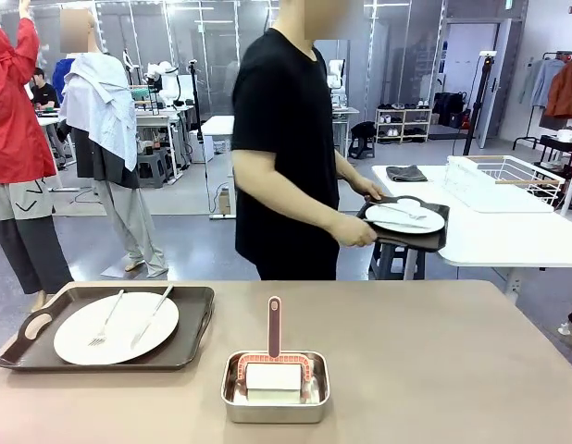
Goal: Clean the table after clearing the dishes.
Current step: When the left (or right) Handle tray is removed, use the left hand (or right hand) to clean the left (or right) side of the table with the Lint Roller.
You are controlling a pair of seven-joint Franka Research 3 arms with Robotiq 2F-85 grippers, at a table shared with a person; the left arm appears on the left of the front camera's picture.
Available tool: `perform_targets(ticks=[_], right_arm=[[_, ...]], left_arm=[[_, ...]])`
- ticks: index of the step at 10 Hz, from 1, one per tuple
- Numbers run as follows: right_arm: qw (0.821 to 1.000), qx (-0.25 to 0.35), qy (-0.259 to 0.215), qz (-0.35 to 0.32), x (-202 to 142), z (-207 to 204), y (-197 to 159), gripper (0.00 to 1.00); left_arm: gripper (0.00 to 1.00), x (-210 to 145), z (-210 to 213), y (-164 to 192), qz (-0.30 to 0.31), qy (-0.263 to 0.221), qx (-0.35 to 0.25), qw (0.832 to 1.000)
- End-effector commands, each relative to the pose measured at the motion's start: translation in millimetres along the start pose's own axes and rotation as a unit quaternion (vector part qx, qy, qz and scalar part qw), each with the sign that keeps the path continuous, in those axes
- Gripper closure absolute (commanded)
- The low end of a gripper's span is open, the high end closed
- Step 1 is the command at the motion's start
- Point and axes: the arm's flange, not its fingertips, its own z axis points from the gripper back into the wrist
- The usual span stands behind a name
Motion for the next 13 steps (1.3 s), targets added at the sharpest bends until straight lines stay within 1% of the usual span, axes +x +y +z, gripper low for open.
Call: perform_targets(ticks=[1,7,8,9,10,11,12,13], right_arm=[[1.000,-0.001,-0.005,0.003,-1.0,1.2,3.8,0.00],[1.000,0.000,0.000,0.000,0.0,0.0,0.0,0.00],[0.998,-0.023,0.046,0.036,9.9,-38.5,23.0,0.00],[0.991,-0.038,0.103,0.079,18.1,-85.9,48.9,0.00],[0.979,-0.064,0.155,0.114,20.2,-137.7,71.7,0.00],[0.959,-0.098,0.216,0.155,12.5,-197.3,90.6,0.00],[0.938,-0.129,0.257,0.192,1.6,-243.0,102.5,0.00],[0.921,-0.141,0.290,0.219,-11.3,-280.4,112.0,0.00]], left_arm=[[0.00,-5.3,1.2,-0.5,-0.005,-0.001,0.006,1.000],[0.00,-5.3,1.2,-0.5,-0.005,-0.001,0.006,1.000],[0.00,-5.3,1.2,-0.5,-0.005,-0.001,0.006,1.000],[0.00,-5.3,1.2,-0.5,-0.005,-0.001,0.006,1.000],[0.00,-5.3,1.2,-0.5,-0.005,-0.001,0.006,1.000],[0.00,-5.3,1.2,-0.5,-0.005,-0.001,0.006,1.000],[0.00,-5.3,1.2,-0.5,-0.005,-0.001,0.006,1.000],[0.00,-5.3,1.2,-0.5,-0.005,-0.001,0.006,1.000]])
